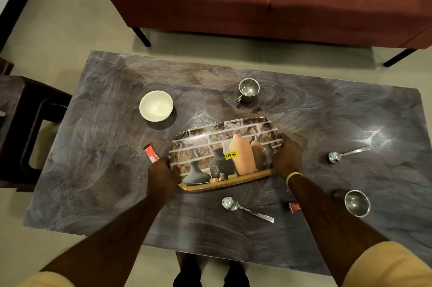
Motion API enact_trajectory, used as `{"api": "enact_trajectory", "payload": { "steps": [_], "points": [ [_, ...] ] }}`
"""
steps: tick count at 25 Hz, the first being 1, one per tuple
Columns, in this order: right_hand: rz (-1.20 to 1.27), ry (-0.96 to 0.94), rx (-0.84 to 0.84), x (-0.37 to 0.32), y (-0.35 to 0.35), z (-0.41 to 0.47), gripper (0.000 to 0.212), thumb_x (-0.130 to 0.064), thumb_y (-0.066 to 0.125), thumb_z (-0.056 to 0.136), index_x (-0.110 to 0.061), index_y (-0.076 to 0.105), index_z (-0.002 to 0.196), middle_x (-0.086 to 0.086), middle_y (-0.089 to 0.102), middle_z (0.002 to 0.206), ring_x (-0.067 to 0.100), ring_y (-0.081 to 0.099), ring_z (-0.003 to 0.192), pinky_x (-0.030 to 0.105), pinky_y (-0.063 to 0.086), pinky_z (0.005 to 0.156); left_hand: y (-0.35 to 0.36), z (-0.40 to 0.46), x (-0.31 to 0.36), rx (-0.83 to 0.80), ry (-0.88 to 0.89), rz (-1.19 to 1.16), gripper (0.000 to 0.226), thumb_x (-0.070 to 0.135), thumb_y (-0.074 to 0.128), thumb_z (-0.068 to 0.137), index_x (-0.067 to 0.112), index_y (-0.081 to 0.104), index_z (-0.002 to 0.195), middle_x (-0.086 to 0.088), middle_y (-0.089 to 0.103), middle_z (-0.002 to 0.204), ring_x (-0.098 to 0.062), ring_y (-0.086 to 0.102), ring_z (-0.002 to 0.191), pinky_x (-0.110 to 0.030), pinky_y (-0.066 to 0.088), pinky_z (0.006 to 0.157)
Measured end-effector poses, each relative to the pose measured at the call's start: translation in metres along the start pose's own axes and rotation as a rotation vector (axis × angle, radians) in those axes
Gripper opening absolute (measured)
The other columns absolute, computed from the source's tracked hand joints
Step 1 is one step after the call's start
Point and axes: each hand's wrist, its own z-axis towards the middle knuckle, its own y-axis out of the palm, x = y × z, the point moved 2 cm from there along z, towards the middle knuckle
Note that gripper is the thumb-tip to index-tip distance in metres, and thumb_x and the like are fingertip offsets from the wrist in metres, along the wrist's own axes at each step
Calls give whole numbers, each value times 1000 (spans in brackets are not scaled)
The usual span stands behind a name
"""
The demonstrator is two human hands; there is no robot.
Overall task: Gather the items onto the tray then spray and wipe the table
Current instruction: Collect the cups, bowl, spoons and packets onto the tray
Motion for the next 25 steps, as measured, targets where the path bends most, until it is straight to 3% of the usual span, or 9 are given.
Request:
{"api": "enact_trajectory", "payload": {
  "steps": [3,6,9,17,25],
  "points": [
    [105,76,49,17,0,-18,23,-21,65,84,-12,66,105,13,70,102,34,64,96,43,51,89,-1,20,4,-39,35,36,12,15,66,84,7,72,91,-12,75,78,-28,70,72,-29,51,64],
    [163,133,97,33,1,-41,23,-30,64,84,-14,66,101,13,71,97,34,66,91,46,54,85,2,27,14,-75,100,63,11,12,65,86,7,72,92,-12,74,80,-28,69,75,-27,44,63],
    [158,171,136,42,3,-54,33,-28,62,86,-9,64,112,19,68,106,37,63,98,49,50,90,9,23,20,-75,117,83,11,11,65,87,7,72,95,-12,74,83,-28,68,79,-25,39,65],
    [142,159,162,40,-2,-64,42,-16,62,89,1,57,127,30,60,119,45,52,111,51,41,98,16,17,13,-81,136,63,12,10,59,91,5,70,94,-14,73,82,-31,67,76,-31,48,64],
    [132,192,123,46,2,-64,48,-29,61,90,-4,55,130,25,60,120,41,50,114,49,41,100,15,15,16,-81,113,31,14,9,61,90,8,71,100,-13,75,85,-29,68,78,-27,44,66]
  ]
}}
